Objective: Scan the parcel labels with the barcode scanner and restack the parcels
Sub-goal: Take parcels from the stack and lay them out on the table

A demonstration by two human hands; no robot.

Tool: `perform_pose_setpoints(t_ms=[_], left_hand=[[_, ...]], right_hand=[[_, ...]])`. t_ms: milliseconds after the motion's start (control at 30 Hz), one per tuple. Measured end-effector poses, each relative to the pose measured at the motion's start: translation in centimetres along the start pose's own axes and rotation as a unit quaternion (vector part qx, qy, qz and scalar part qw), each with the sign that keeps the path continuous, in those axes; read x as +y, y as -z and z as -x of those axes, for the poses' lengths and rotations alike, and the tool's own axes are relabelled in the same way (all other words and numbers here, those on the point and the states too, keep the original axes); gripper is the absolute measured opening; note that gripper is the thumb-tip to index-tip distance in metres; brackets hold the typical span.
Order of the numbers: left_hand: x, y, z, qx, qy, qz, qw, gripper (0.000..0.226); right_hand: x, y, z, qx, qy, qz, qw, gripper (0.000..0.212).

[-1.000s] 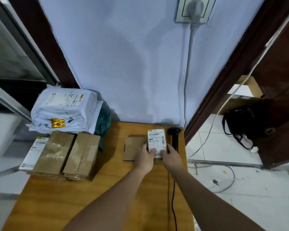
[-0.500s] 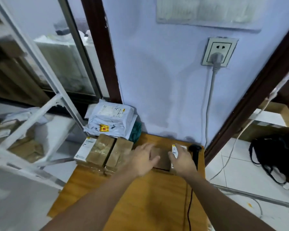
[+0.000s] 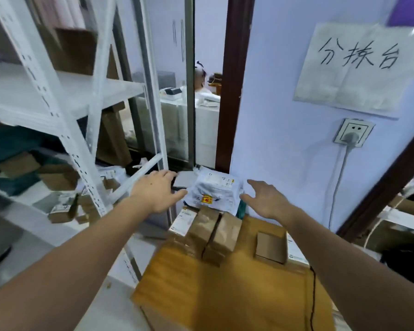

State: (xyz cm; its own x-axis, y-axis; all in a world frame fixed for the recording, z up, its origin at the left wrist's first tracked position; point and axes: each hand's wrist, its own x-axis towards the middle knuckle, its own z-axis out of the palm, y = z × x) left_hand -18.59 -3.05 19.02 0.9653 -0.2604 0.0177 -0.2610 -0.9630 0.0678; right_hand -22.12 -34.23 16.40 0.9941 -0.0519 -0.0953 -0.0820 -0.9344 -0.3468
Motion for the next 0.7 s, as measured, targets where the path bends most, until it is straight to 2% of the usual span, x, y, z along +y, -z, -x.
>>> perform_pose_setpoints(t_ms=[300,700], left_hand=[[-8.9,-1.4,2.1,-0.037,-0.047,0.006,0.998,0.08],[-9.0,-8.4,-6.9,-0.115,-0.117,0.029,0.986,0.08]], right_hand=[[-7.9,-5.5,2.5,-0.031,-0.083,0.001,0.996,0.07],[-8.5,-10.9,-3.7,-0.028,-0.175,-0.062,0.982,0.063]])
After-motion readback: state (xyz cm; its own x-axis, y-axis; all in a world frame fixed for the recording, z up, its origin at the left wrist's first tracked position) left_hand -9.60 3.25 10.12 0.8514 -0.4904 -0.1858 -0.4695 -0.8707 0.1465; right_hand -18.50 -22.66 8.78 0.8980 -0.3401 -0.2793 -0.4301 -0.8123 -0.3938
